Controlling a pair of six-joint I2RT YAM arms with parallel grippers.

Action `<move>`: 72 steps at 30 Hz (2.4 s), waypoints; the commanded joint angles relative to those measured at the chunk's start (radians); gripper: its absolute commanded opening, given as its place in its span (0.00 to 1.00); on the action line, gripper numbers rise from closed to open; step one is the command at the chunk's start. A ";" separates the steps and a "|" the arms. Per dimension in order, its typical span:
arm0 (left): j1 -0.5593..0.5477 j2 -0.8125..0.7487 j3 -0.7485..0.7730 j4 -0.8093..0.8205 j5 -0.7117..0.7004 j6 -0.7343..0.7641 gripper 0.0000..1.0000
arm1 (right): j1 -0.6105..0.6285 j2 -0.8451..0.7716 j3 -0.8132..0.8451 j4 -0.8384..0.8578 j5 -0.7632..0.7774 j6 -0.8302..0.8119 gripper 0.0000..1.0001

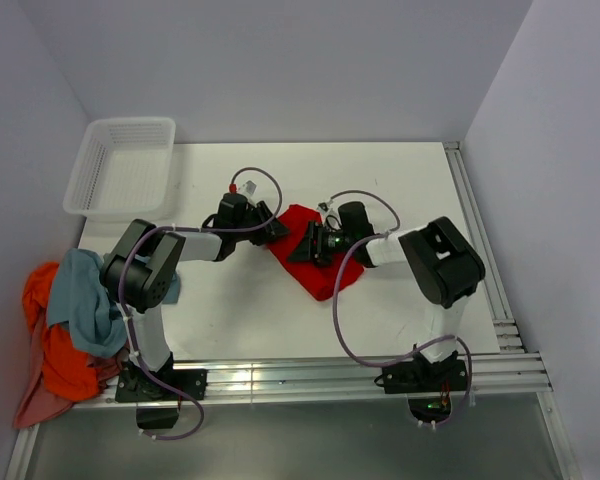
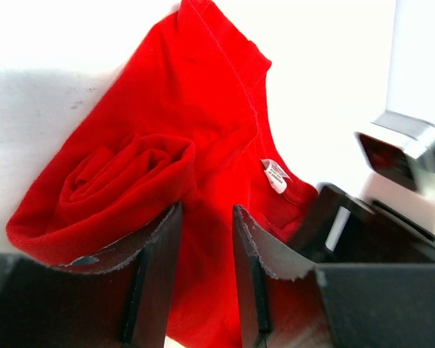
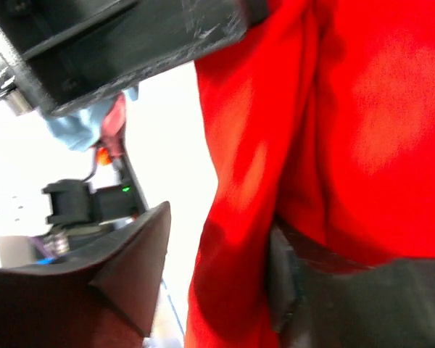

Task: Roll the t-shirts
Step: Roll the tshirt

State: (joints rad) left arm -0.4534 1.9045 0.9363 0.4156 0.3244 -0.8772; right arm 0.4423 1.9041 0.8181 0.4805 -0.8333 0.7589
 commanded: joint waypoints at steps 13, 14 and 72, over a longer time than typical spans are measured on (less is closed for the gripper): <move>-0.007 0.005 0.024 -0.047 -0.099 0.063 0.40 | 0.050 -0.398 -0.215 -0.329 0.269 -0.173 0.34; -0.005 0.008 0.027 -0.055 -0.096 0.064 0.41 | 0.050 -0.404 -0.235 -0.332 0.276 -0.174 0.27; 0.145 0.119 -0.275 0.676 0.114 -0.221 0.74 | 0.049 -0.235 -0.327 -0.131 0.175 -0.066 0.00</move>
State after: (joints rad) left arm -0.3088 1.9778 0.6422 1.0489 0.4335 -1.0771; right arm 0.4862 1.6344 0.5049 0.4042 -0.6594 0.7090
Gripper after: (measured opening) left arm 0.757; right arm 0.110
